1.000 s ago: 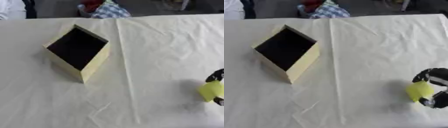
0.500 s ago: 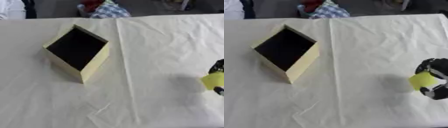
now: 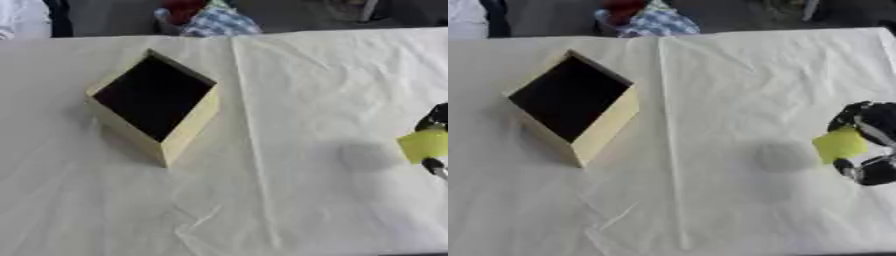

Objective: Pick up objects on the table and place them in the box.

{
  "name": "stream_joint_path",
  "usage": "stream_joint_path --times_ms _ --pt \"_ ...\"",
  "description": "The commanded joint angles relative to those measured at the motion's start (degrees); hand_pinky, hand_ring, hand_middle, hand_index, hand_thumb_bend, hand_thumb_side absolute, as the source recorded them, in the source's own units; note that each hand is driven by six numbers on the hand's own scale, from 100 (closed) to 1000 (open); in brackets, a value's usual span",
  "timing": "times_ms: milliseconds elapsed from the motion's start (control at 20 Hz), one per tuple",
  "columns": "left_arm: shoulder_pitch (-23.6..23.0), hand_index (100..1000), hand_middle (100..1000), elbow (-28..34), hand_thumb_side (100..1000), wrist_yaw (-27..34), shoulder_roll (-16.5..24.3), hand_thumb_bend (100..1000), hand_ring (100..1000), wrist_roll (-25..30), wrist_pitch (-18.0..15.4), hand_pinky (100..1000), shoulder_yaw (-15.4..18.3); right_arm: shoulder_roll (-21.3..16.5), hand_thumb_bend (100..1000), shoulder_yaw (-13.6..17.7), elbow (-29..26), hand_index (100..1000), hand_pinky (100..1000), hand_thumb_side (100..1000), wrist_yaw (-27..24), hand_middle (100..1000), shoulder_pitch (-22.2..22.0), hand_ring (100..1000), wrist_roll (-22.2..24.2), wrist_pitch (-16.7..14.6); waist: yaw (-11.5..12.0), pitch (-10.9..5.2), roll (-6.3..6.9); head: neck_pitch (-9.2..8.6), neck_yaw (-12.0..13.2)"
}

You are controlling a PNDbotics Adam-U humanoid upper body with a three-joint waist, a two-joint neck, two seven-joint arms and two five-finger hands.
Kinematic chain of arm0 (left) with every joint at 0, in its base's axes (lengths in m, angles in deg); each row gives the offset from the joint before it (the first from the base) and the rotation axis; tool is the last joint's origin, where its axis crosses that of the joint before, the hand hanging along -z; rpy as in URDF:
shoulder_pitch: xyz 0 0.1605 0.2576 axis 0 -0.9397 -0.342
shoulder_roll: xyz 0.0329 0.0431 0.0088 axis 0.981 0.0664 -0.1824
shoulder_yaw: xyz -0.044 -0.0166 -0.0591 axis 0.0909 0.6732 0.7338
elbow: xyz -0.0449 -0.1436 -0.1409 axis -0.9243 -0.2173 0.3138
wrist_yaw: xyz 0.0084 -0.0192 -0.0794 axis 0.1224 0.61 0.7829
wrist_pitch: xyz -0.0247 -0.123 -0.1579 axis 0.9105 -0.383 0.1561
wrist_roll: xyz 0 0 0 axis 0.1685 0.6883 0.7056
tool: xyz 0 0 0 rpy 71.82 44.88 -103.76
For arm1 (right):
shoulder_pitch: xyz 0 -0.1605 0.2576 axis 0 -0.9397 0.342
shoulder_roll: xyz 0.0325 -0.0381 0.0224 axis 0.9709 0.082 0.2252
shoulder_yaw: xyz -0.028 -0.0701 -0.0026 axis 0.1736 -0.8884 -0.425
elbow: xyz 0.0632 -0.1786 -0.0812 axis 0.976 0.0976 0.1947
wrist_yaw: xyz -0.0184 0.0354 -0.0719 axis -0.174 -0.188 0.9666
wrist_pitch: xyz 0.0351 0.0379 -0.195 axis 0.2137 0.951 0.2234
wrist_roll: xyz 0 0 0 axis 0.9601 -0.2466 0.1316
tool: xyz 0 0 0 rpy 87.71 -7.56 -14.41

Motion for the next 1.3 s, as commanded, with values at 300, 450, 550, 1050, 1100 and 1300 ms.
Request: stream_joint_path --times_ms 300,450,550,1050,1100,1300 --pt "1.0 724 836 1.1 743 0.5 0.9 100 810 0.4 0.1 757 -0.2 -7.4 116 -1.9 -0.8 555 608 100 -4.3 497 10.4 607 2.7 -3.5 1.0 -1.17 -0.43 -0.42 -1.3" --pt "1.2 724 836 1.1 744 0.8 0.8 100 810 0.8 0.3 757 -0.5 -8.1 100 -3.7 -0.8 557 603 100 -7.2 497 16.6 603 4.6 -4.6 1.6 -1.18 -0.55 -0.43 -2.0" --pt "1.4 724 836 1.1 744 1.0 0.7 100 811 1.1 0.3 757 -0.8 -7.8 100 -5.1 -0.8 559 594 100 -9.2 500 21.5 597 6.0 -5.2 2.2 -1.14 -0.56 -0.46 -2.8" --pt "3.1 724 836 1.1 744 2.3 0.1 100 811 2.1 0.7 757 -1.6 -0.6 100 -12.1 -0.8 563 587 100 -11.7 493 43.0 588 13.3 -5.1 4.8 -0.55 -0.81 -0.94 -5.6" --pt "3.4 724 836 1.1 743 2.4 0.0 100 810 2.2 0.8 757 -1.6 0.4 100 -12.7 -0.8 563 584 100 -11.3 491 44.4 586 13.9 -4.7 5.0 -0.5 -0.78 -1.01 -5.8" --pt "4.3 724 836 1.1 741 3.1 -0.3 100 810 2.5 0.8 757 -1.8 4.7 100 -15.0 1.2 562 569 100 -10.0 482 50.0 575 14.7 -3.7 6.0 -0.18 -0.58 -1.51 -7.0"
